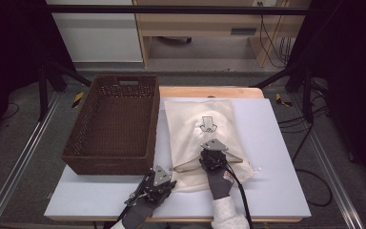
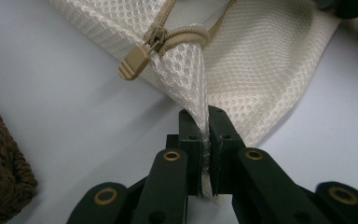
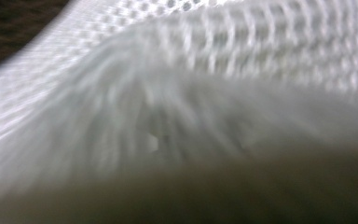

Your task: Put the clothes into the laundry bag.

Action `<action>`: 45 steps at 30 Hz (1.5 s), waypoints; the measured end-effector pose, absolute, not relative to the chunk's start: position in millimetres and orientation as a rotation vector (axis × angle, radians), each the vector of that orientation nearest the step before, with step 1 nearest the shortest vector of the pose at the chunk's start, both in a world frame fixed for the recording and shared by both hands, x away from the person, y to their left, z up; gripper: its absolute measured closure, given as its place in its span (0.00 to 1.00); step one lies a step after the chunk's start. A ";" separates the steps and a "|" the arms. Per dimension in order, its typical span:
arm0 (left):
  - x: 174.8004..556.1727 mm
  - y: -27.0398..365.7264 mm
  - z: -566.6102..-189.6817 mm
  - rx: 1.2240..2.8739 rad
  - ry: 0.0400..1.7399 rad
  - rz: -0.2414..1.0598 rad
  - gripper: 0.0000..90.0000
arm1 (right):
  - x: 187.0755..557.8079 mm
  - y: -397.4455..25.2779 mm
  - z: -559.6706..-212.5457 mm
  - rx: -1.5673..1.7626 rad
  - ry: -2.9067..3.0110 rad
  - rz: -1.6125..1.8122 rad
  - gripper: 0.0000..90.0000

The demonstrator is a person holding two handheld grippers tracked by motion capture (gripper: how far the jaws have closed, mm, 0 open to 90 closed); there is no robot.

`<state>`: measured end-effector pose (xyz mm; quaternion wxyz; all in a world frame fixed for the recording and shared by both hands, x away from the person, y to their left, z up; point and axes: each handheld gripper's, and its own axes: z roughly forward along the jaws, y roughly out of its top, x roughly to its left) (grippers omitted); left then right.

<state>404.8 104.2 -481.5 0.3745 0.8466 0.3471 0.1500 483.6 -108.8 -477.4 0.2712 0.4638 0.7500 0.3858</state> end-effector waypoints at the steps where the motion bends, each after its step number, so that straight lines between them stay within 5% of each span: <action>1: 404.7 104.0 -481.3 2.163 0.892 0.389 0.93 | 478.3 -111.5 -474.3 1.238 2.029 1.049 0.84; 4: 404.9 103.8 -480.4 2.137 0.896 0.388 0.89 | 457.6 -126.4 -464.3 1.195 2.034 1.131 0.78; 11: 407.7 106.4 -470.9 2.053 0.910 0.366 0.61 | 412.5 -192.5 -446.8 1.206 1.976 1.137 0.67; 16: 413.6 108.1 -472.9 2.047 0.932 0.353 0.66 | 411.3 -228.6 -451.2 1.317 1.870 0.995 0.51; 22: 416.9 106.1 -480.1 2.070 0.948 0.377 0.89 | 421.9 -242.2 -480.0 1.448 1.962 0.970 0.70; 29: 418.2 118.9 -474.5 2.054 0.962 0.403 0.87 | 412.5 -238.9 -481.6 1.440 2.032 1.009 0.81; 38: 414.8 124.2 -462.5 2.034 0.886 0.397 0.53 | 406.2 -245.4 -470.5 1.292 1.907 1.149 0.43; 45: 408.7 135.6 -450.2 2.003 0.833 0.400 0.43 | 401.4 -252.9 -459.6 1.224 1.835 1.203 0.34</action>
